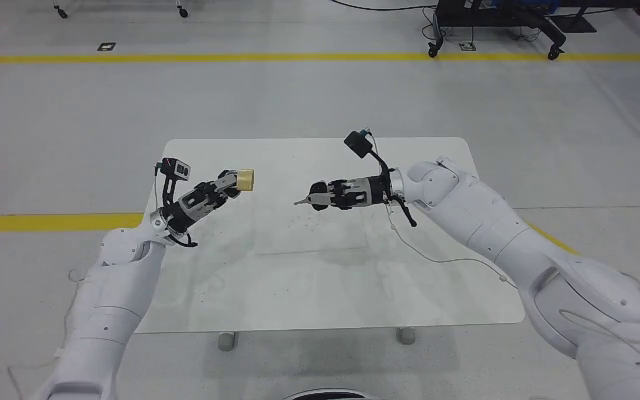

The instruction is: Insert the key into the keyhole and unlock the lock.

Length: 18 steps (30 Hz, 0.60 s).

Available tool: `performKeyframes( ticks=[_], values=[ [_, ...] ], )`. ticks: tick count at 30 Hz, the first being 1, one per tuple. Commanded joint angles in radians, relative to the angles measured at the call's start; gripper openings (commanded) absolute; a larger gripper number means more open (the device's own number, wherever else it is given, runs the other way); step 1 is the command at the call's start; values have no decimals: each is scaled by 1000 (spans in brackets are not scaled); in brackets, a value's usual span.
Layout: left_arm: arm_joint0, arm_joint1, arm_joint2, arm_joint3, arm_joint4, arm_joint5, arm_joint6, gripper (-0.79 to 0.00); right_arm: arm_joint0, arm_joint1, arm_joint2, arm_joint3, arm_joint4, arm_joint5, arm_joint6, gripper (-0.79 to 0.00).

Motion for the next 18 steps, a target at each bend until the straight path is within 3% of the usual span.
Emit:
performKeyframes(
  ticks=[1, 6, 11, 18],
  values=[
    [1, 0, 0, -1, -3, -1, 12, -785, 0, 0, 0, 0, 0, 0, 0, -785],
    [6, 0, 4, -12, 3, 5, 19, -785, 0, 0, 0, 0, 0, 0, 0, -785],
    [44, -1, 36, -105, 110, 5, 36, -785, -28, -3, 46, -50, -35, 42, -120, -785],
    [31, -11, 94, -133, 144, 30, -11, -785, -58, -26, 102, -76, -157, 119, -333, -785]
  ],
)
